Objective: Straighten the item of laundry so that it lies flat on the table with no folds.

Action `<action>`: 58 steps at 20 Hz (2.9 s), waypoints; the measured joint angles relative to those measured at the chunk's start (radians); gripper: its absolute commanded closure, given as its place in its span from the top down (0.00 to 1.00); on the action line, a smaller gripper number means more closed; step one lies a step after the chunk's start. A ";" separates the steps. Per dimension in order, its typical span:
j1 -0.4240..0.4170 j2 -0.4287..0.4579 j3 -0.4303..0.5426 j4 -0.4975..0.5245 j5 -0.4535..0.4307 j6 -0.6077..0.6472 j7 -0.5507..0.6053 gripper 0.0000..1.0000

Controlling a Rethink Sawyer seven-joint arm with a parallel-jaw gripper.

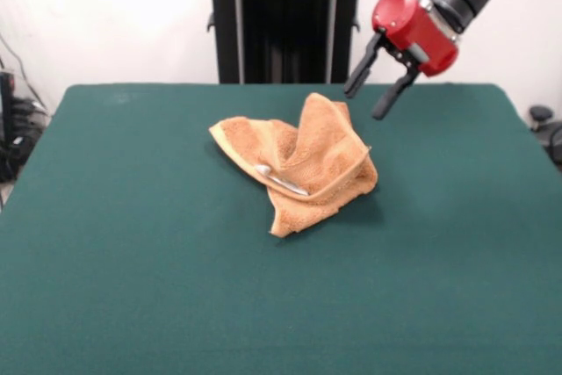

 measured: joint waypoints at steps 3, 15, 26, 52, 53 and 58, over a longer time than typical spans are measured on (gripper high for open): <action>-0.013 -0.011 0.023 0.000 0.000 -0.011 0.000 1.00; -0.026 -0.012 0.066 0.001 0.000 -0.073 0.000 1.00; -0.026 -0.003 0.066 0.000 0.000 -0.073 0.000 1.00; -0.045 0.000 0.094 0.000 0.000 -0.073 0.000 1.00; -0.047 0.000 0.096 0.000 0.000 -0.073 0.000 1.00; -0.062 0.000 0.116 0.000 0.000 -0.073 0.000 1.00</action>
